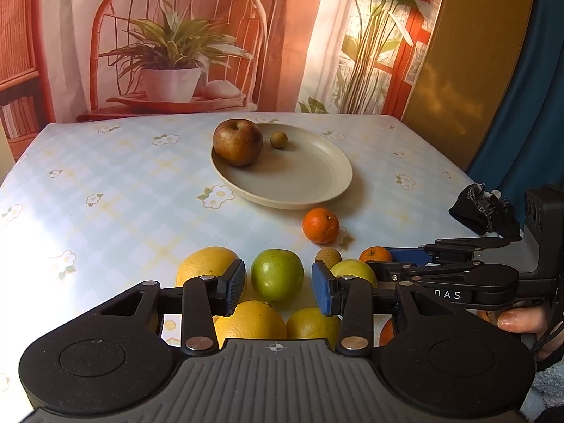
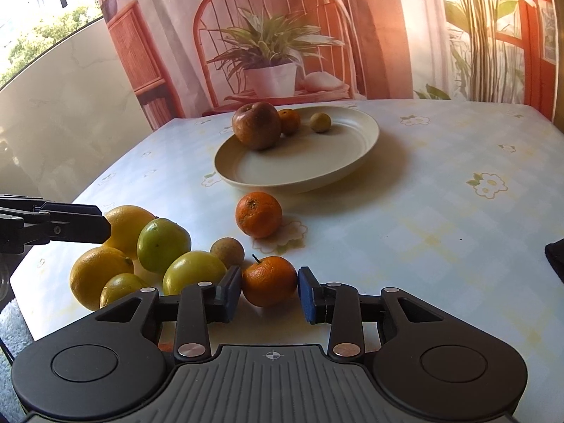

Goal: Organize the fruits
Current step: 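Move the left gripper to a green apple while the right gripper grasps a mandarin, then close the left gripper on the green apple and lift it while the right holds the mandarin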

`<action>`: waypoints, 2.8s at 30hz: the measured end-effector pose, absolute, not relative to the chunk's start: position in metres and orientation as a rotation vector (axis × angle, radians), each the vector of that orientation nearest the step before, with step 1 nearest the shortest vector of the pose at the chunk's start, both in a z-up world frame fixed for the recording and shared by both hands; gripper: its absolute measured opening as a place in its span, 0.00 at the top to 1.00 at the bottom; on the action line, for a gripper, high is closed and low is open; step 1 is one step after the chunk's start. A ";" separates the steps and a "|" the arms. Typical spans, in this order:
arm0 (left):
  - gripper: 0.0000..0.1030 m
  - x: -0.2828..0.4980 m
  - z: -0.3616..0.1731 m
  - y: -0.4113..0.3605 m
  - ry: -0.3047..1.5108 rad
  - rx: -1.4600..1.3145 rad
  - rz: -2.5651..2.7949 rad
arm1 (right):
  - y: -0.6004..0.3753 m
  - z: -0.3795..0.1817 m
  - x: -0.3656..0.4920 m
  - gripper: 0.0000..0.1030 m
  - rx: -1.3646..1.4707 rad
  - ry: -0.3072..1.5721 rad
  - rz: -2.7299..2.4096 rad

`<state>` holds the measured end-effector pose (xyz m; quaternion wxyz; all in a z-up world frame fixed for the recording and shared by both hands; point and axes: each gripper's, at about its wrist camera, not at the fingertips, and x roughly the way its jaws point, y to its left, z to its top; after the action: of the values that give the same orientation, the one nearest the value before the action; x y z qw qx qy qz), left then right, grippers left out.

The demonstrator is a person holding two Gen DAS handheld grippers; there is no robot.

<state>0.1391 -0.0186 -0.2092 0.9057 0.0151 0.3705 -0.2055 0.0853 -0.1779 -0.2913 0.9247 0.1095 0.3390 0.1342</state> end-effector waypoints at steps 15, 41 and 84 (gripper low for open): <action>0.57 0.164 -0.213 -0.019 0.849 -0.028 -0.428 | -0.207 -0.295 0.093 0.69 0.195 0.516 0.169; 0.58 0.207 -0.228 -0.069 1.006 0.282 -0.427 | -0.212 -0.301 0.090 0.69 0.259 0.519 0.216; 0.56 0.229 -0.236 -0.074 0.985 0.212 -0.444 | -0.215 -0.303 0.095 0.69 0.273 0.533 0.225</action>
<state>0.2291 -0.0740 -0.2358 0.8523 0.1010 0.4679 -0.2108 0.0950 -0.2153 -0.3027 0.9492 0.1343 0.2622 0.1105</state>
